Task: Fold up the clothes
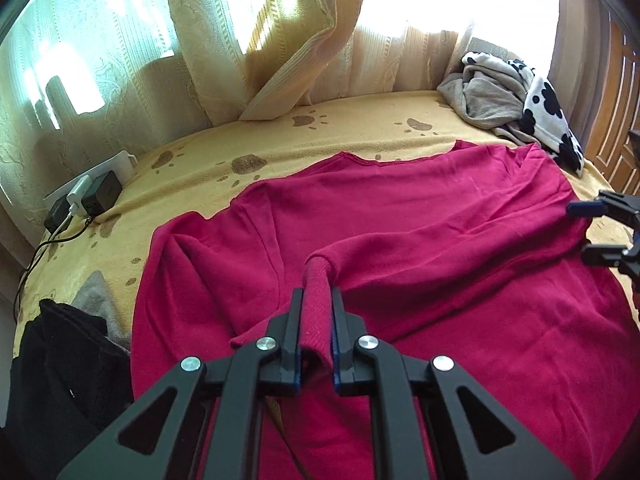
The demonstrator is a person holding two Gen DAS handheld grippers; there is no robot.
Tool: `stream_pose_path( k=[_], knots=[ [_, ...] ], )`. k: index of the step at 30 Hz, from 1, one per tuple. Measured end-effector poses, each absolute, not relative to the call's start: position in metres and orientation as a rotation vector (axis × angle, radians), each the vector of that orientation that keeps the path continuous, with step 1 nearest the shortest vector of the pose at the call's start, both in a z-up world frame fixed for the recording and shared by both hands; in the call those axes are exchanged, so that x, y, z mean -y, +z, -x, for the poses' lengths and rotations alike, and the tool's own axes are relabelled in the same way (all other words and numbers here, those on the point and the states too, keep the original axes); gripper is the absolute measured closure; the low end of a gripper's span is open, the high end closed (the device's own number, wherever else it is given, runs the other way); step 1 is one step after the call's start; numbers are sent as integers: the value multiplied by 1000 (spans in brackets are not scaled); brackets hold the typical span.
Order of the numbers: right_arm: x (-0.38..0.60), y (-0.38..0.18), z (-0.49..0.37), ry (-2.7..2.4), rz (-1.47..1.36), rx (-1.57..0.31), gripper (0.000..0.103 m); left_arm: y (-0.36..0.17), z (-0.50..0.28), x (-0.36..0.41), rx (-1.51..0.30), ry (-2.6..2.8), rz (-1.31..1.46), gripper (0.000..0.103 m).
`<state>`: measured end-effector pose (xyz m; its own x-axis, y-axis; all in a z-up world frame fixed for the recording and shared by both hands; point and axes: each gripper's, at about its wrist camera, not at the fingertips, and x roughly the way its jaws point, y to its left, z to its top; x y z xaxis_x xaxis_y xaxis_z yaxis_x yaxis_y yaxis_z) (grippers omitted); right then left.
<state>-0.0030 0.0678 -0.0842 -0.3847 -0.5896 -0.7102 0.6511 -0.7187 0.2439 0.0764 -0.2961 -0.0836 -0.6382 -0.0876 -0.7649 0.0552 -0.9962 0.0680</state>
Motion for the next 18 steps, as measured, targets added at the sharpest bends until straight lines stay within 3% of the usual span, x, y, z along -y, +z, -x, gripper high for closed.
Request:
stream_pose_path(
  k=[11, 16, 18],
  knots=[
    [-36, -103, 14, -2028, -1112, -226, 16, -99, -70, 309, 24, -2736, -1360, 82],
    [-22, -97, 35, -2065, -1104, -256, 16, -91, -74, 313, 21, -2724, -1327, 40],
    [-16, -95, 43, -2079, -1100, -268, 16, -91, -73, 313, 36, -2722, -1322, 37]
  ],
)
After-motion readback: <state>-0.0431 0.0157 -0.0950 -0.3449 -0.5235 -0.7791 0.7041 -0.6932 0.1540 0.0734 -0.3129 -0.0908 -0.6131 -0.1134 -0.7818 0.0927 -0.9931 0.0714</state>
